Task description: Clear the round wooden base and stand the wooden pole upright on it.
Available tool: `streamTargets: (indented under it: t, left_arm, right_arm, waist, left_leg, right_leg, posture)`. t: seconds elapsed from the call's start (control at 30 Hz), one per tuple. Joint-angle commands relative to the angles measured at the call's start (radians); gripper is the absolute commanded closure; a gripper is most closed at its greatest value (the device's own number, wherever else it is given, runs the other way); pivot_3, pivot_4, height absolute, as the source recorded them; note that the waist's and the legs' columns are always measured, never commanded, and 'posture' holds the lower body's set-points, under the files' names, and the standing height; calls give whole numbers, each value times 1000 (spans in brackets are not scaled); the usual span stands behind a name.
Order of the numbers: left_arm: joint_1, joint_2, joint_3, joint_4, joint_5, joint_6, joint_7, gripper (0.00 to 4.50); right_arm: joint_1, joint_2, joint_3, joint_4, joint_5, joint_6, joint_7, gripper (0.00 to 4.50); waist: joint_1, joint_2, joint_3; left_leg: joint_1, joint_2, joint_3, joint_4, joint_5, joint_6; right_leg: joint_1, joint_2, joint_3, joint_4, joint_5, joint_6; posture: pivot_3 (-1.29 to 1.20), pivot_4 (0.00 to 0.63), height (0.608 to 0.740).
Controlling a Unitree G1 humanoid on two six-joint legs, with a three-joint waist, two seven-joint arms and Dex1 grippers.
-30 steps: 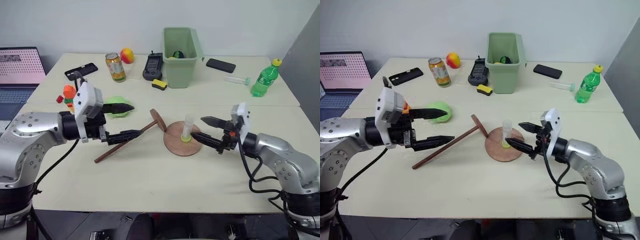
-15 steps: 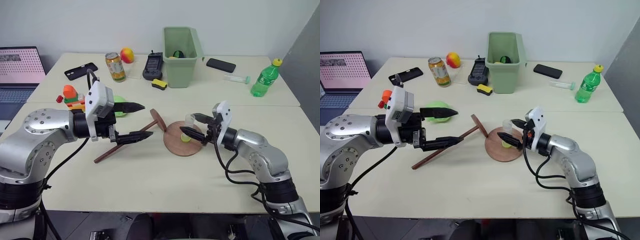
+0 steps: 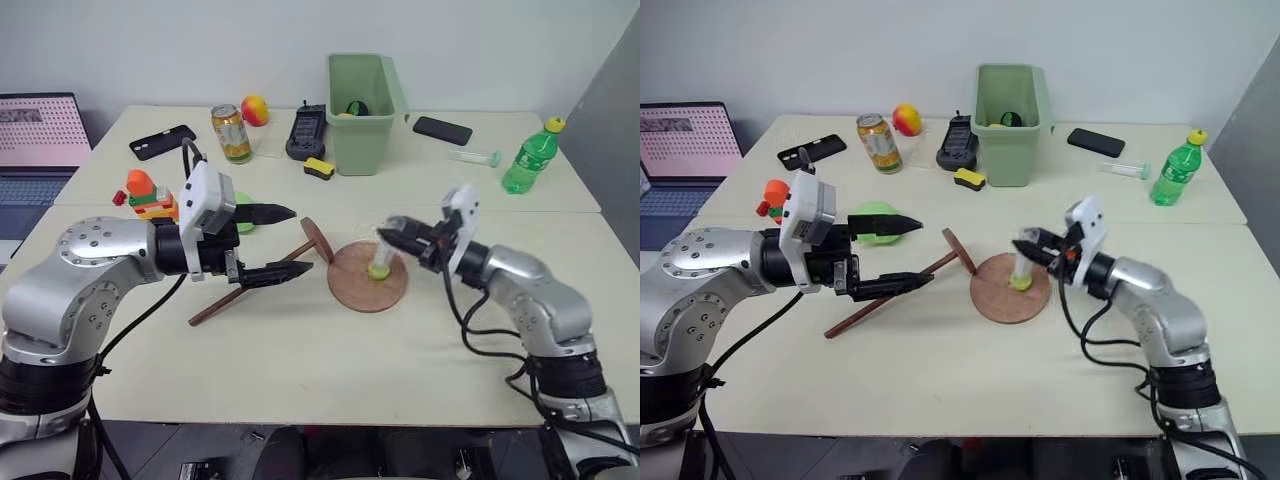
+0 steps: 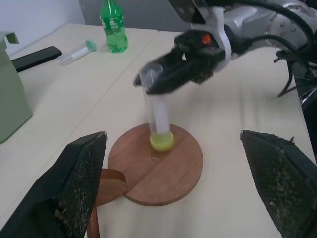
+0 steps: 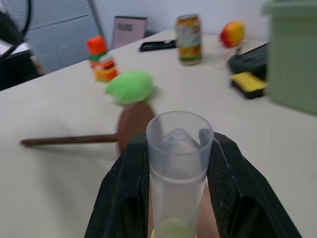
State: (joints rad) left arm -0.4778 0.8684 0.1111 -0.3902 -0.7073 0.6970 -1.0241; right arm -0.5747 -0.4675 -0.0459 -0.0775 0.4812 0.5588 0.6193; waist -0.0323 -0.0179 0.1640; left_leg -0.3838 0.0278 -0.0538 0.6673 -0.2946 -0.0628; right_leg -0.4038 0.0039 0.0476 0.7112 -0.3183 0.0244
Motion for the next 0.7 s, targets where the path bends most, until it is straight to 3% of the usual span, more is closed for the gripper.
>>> streamTargets:
  t: [0.03, 0.23, 0.43, 0.47, 0.5, 0.7]
  left_arm:
    - [-30, -7, 1, 3, -9, -8, -6, 0]
    - [-58, -23, -16, 22, 2, -11, -7, 0]
    - [-55, -17, -1, 15, -2, -1, 5, 0]
    - [-52, -16, 1, 12, -3, 0, 7, 0]
    - [-50, -14, 4, 10, -6, 2, 8, 0]
    - [-41, 0, 8, 11, -4, 3, 10, 0]
  right_arm:
    - [-134, -54, -72, 311, -186, -209, -165, 3299]
    - [-342, -48, -122, 830, -265, -412, -251, 3299]
    - [-430, -46, -138, 1062, -284, -500, -235, 3299]
    - [-434, -47, -143, 1070, -280, -508, -223, 2599]
    - [-437, -47, -146, 1071, -275, -518, -205, 2593]
    - [-421, -54, -155, 1004, -268, -567, -155, 1046]
  waist:
    - [0, 0, 0]
    - [-6, 0, 1]
    - [-25, 0, 1]
    - [-26, 0, 1]
    - [-26, 0, 1]
    - [-26, 1, 1]
  left_leg:
    - [0, 0, 0, 0, 0, 0]
    - [0, 1, 2, -2, 0, 0]
    - [-1, 1, 4, -3, 0, 0]
    - [-1, 1, 4, -3, 0, 0]
    - [-1, 1, 3, -3, 0, 0]
    - [-1, 1, 4, -3, 0, 0]
  right_leg:
    - [0, 0, 0, 0, 0, 0]
    - [0, 0, 2, -3, 0, 0]
    - [-1, -3, 3, -4, 0, 0]
    - [-1, -3, 3, -4, 0, 0]
    - [-1, -3, 3, -4, 0, 0]
    - [-1, -3, 3, -4, 0, 0]
  posture:
    - [0, 150, 740]
    - [0, 150, 740]
    - [0, 150, 740]
    - [0, 150, 740]
    - [0, 150, 740]
    - [0, 150, 740]
